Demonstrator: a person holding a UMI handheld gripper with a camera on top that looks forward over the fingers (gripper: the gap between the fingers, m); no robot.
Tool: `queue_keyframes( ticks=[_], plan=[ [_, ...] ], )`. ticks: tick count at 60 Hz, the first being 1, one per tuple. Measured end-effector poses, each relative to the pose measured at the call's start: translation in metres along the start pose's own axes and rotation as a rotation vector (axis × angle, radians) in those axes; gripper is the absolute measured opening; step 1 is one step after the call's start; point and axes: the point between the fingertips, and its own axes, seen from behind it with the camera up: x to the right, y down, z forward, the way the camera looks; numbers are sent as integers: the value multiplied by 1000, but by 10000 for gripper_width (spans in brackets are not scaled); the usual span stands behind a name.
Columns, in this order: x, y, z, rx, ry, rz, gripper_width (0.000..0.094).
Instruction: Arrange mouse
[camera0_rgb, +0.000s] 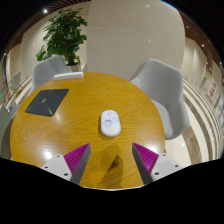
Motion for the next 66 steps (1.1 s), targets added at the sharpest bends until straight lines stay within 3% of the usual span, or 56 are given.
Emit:
queue_keyframes(
  ticks=[17, 36, 38, 43, 55, 66],
  plan=[
    [-1, -24, 72, -19, -12, 26, 870],
    [0, -52, 99, -19, -28, 46, 855],
    [0, -52, 99, -20, -27, 44, 830],
    [1, -53, 101, -23, -32, 30, 450],
    [-9, -71, 92, -34, -20, 11, 422],
    [-80, -163, 60, 63, -100, 77, 421]
  ],
)
